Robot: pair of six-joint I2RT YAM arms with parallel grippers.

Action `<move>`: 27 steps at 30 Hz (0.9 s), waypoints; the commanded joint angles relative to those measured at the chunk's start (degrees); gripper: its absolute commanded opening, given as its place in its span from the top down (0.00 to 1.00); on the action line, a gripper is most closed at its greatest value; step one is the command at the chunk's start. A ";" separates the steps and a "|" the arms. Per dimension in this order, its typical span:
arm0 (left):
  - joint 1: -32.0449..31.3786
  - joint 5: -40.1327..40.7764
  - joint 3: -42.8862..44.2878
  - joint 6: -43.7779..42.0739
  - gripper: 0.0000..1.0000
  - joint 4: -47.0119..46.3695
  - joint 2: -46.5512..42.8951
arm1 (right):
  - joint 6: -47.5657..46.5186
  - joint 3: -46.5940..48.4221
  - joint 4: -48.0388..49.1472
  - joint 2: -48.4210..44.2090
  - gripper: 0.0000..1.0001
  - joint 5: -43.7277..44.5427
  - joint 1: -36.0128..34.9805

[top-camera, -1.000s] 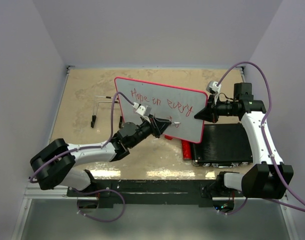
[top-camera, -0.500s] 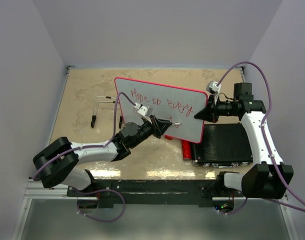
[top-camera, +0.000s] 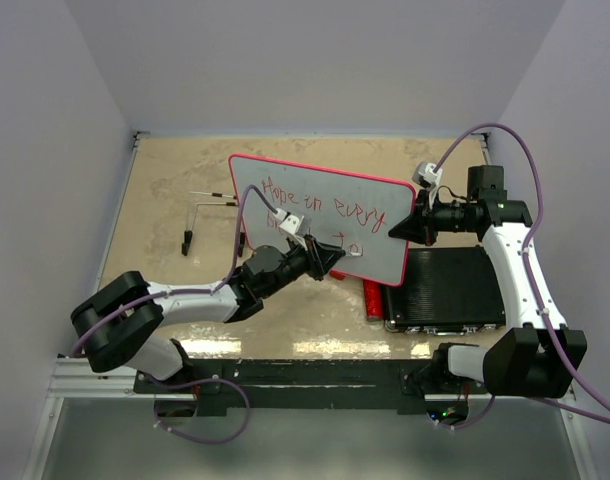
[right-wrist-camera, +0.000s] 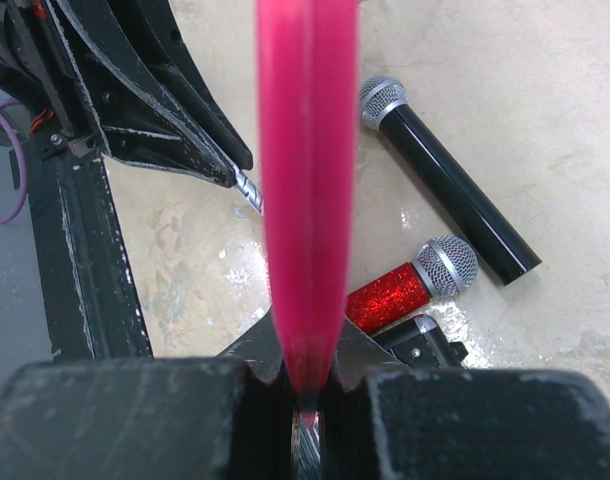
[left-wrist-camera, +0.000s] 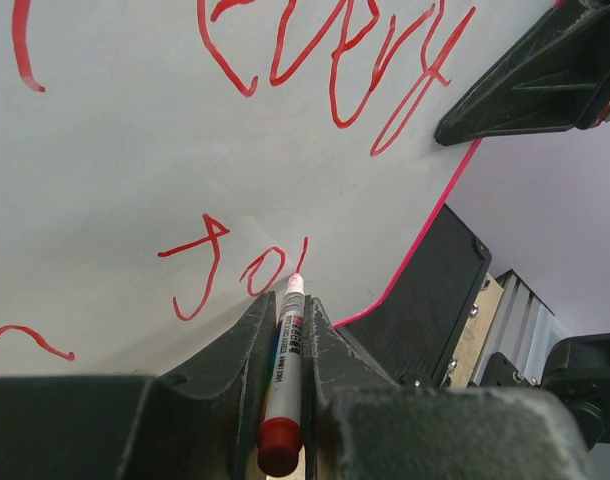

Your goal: Write a sentence on the whiteboard

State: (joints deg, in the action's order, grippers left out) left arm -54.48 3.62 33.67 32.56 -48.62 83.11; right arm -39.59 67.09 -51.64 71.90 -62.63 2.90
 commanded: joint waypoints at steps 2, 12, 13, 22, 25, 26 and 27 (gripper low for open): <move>-0.10 -0.36 2.98 0.49 1.00 -2.62 0.91 | 0.22 0.15 0.66 -2.55 1.00 -3.11 -0.52; -0.10 -0.54 6.76 -0.39 1.00 -2.62 1.26 | 0.22 0.15 0.84 -2.55 1.00 -3.11 -0.52; -0.01 -0.72 7.37 -0.56 1.00 -2.45 1.44 | 0.22 0.23 0.75 -2.55 1.00 -3.11 -0.52; -0.10 -0.80 7.73 -0.83 1.00 -1.39 2.05 | 0.22 0.23 0.75 -2.55 1.00 -3.11 -0.44; -0.01 -0.72 6.94 -0.65 1.00 -1.13 2.06 | 0.13 0.32 0.75 -2.38 1.00 -3.20 -0.52; -0.01 -0.72 6.67 -0.56 1.00 -1.04 2.06 | 0.13 0.24 0.66 -2.38 1.00 -3.20 -0.52; -0.01 -0.80 6.32 -0.56 1.00 -0.86 1.97 | 0.13 0.32 0.66 -2.38 1.00 -3.20 -0.52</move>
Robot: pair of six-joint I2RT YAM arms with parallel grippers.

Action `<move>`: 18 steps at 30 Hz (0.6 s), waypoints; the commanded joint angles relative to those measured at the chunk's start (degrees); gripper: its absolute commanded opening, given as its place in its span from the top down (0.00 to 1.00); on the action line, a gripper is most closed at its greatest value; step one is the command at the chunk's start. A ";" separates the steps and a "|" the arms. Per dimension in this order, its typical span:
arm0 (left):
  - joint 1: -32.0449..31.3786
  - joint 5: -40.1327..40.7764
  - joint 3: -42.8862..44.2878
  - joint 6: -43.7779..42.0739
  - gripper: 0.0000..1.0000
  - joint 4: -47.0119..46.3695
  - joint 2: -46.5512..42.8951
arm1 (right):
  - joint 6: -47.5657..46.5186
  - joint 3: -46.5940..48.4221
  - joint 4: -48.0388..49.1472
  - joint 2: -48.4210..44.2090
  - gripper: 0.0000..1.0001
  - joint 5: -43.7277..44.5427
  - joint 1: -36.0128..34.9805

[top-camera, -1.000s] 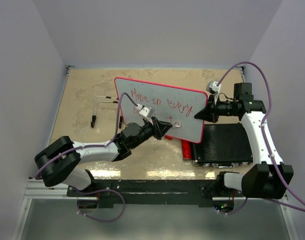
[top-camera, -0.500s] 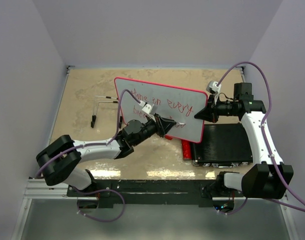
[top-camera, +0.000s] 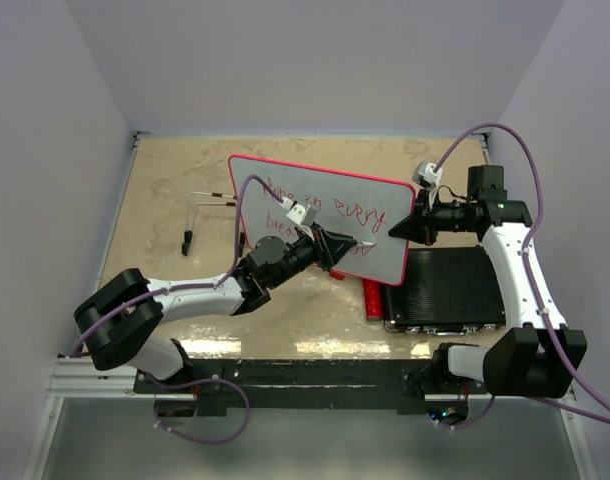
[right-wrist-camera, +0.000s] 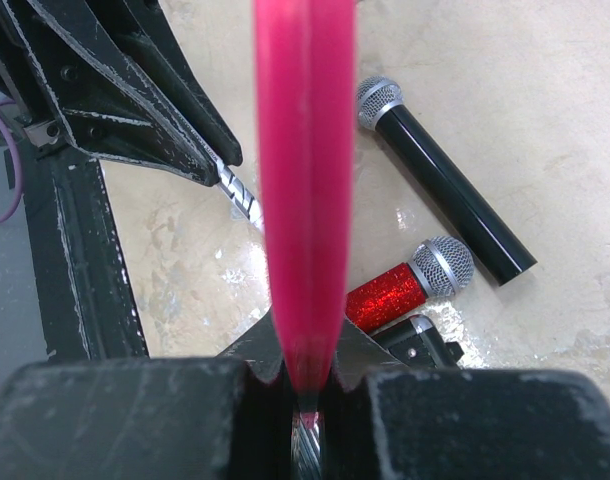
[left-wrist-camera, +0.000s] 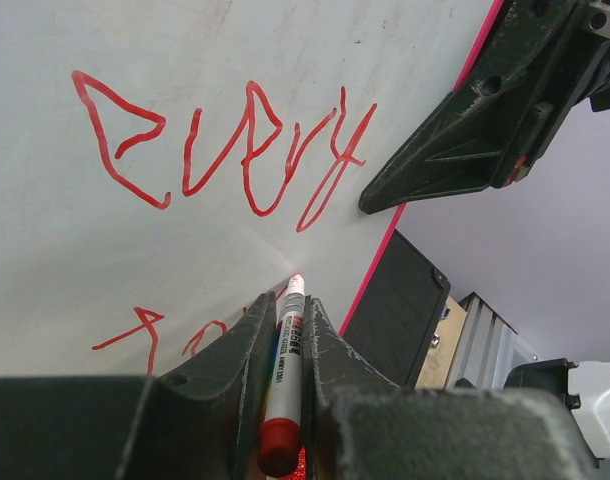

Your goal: Write a sentence on the whiteboard

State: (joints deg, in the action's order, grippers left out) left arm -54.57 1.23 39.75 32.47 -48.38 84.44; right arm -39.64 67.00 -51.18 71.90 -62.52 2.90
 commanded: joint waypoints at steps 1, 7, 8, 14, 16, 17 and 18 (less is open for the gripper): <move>0.07 1.58 -0.02 -0.30 1.00 -1.10 0.63 | 0.17 0.32 0.20 -2.46 1.00 -3.31 -0.52; -0.01 1.31 -1.95 0.23 1.00 -0.23 0.28 | 0.17 0.41 0.11 -2.38 1.00 -3.31 -0.52; 0.07 1.40 -2.21 0.23 1.00 -0.22 0.28 | 0.17 0.50 0.11 -2.55 1.00 -3.31 -0.52; 0.07 0.18 -4.15 0.93 1.00 0.57 0.28 | 0.17 0.41 0.11 -2.55 1.00 -3.31 -0.52; 0.07 -0.88 -4.06 1.10 1.00 1.35 1.33 | 0.17 0.41 0.11 -2.55 1.00 -3.31 -0.44; 0.07 -0.88 -4.15 1.37 1.00 1.36 1.68 | 0.17 0.32 0.11 -2.47 1.00 -3.31 -0.52; 0.07 -0.97 -4.50 1.54 1.00 1.36 2.38 | 0.17 0.41 0.11 -2.55 1.00 -3.31 -0.52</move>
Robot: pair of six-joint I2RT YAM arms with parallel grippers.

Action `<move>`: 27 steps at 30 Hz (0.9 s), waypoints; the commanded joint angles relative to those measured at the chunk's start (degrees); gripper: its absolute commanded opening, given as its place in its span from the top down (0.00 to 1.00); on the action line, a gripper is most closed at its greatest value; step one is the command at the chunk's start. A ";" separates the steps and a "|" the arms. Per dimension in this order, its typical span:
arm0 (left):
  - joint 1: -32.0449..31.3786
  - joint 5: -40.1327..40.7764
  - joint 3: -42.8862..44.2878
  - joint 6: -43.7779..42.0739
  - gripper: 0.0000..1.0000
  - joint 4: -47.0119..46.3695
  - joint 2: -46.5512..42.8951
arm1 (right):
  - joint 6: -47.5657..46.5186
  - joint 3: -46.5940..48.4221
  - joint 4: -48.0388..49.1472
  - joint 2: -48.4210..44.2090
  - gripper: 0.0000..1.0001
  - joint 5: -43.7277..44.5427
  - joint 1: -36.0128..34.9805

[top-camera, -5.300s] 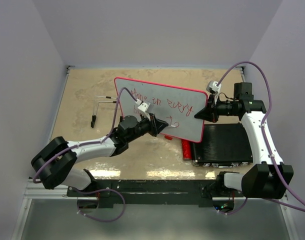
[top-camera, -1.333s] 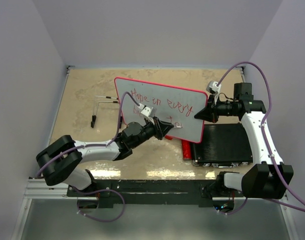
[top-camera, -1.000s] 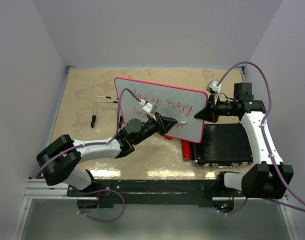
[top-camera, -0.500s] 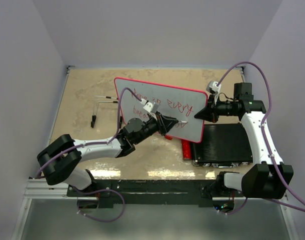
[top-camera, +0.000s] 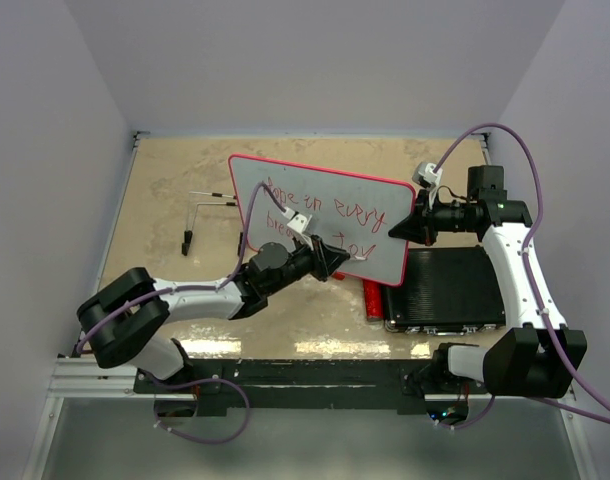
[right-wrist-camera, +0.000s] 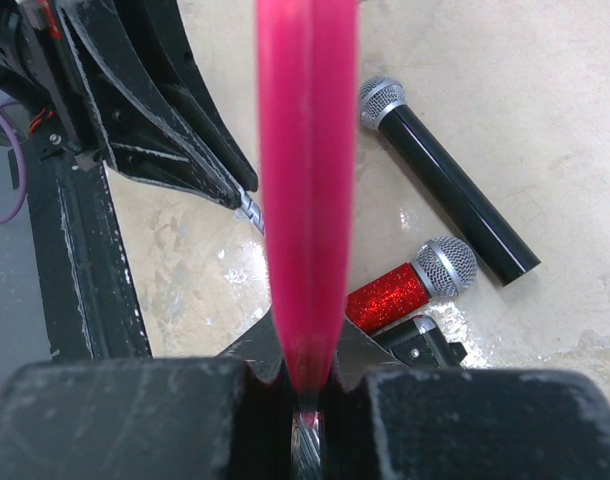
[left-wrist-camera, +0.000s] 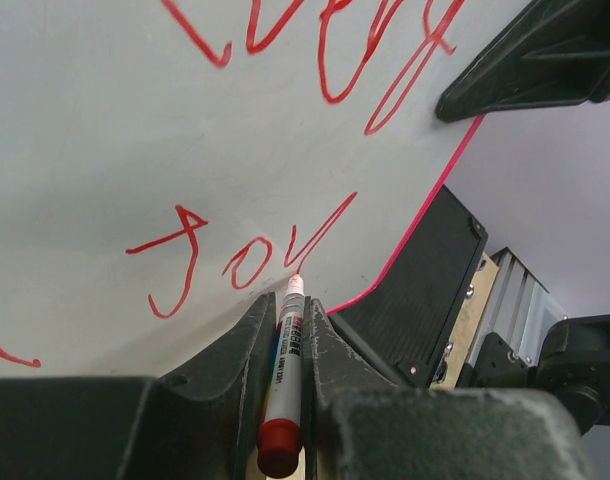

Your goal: Write a sentence on the whiteboard

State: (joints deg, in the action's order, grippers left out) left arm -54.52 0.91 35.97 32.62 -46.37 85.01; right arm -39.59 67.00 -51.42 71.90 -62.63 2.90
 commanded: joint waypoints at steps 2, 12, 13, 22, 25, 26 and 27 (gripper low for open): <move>-0.06 -1.96 -1.16 1.83 1.00 -0.65 2.35 | 0.13 0.32 0.35 -2.64 1.00 -3.11 -0.52; 1.17 1.55 -4.06 0.26 1.00 1.45 -2.21 | 0.22 0.23 0.35 -2.82 1.00 -3.11 -0.52; 1.43 1.90 -4.15 -0.01 1.00 1.63 -2.83 | 0.22 0.32 0.35 -2.90 1.00 -3.11 -0.52; 3.02 -0.19 -4.41 -1.95 1.00 1.55 -7.84 | 0.31 0.06 0.44 -3.34 1.00 -3.02 -0.52; 3.37 -4.22 -4.68 -3.00 1.00 2.07 -9.77 | 0.39 0.23 0.44 -3.43 1.00 -3.11 -0.52; 3.46 -5.46 -4.76 -3.26 1.00 2.59 -10.13 | 0.39 0.23 0.44 -3.34 1.00 -3.02 -0.52; 3.72 -6.61 -4.94 -3.96 1.00 3.38 -11.00 | 0.39 0.15 0.44 -3.43 1.00 -3.02 -0.52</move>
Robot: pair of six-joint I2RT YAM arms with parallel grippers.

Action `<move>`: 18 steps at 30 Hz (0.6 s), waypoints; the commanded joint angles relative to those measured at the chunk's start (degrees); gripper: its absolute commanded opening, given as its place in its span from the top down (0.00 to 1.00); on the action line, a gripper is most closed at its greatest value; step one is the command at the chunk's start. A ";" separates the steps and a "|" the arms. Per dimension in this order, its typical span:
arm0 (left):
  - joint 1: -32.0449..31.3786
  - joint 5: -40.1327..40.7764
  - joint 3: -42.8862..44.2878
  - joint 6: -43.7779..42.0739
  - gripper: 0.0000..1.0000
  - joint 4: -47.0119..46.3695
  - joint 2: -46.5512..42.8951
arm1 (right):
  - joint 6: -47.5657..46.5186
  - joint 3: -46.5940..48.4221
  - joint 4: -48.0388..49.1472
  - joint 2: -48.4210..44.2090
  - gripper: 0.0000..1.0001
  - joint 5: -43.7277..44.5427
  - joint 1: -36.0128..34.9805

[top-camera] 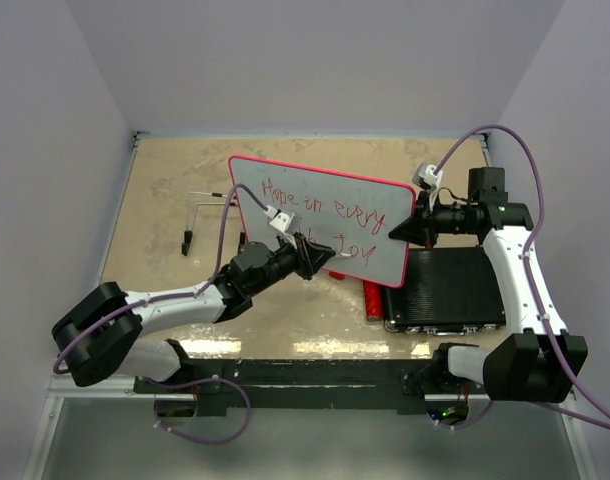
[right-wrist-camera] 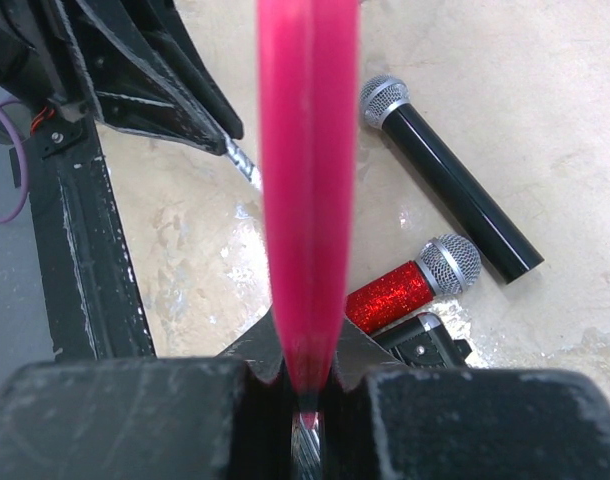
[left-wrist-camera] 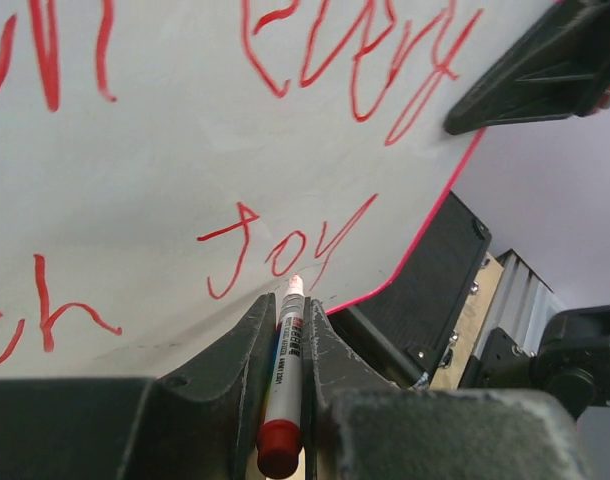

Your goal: Write a sentence on the whiteboard

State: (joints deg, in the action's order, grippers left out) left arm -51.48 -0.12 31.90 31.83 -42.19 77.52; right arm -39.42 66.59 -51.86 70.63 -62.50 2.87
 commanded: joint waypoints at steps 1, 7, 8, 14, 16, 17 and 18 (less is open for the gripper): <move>0.86 -7.59 -1.14 -3.53 1.00 -0.61 -3.95 | 0.22 0.65 0.88 -2.08 1.00 -3.24 -0.50; 1.82 -11.03 -2.37 -3.71 1.00 0.45 -4.31 | 0.22 0.56 0.88 -2.08 1.00 -3.33 -0.50; 1.83 -11.22 -2.28 -3.45 1.00 -0.34 -3.69 | 0.22 0.47 0.88 -2.08 1.00 -3.33 -0.50; 1.65 -13.15 -0.35 -0.81 1.00 -7.81 2.98 | 0.31 0.65 0.88 -2.08 1.00 -3.15 -0.50; 1.56 -13.33 0.27 -0.37 1.00 -9.39 5.10 | 0.31 0.56 0.88 -2.08 1.00 -3.15 -0.50; 1.56 -13.41 0.96 -0.28 1.00 -9.83 5.62 | 0.31 0.65 0.97 -1.99 1.00 -3.07 -0.50; 1.56 -13.50 1.23 -0.28 1.00 -10.36 6.59 | 0.31 0.56 0.97 -1.90 1.00 -3.15 -0.41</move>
State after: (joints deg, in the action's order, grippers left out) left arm -49.93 -11.84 30.17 30.76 -45.63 81.78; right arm -39.42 66.50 -51.86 70.54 -62.50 2.87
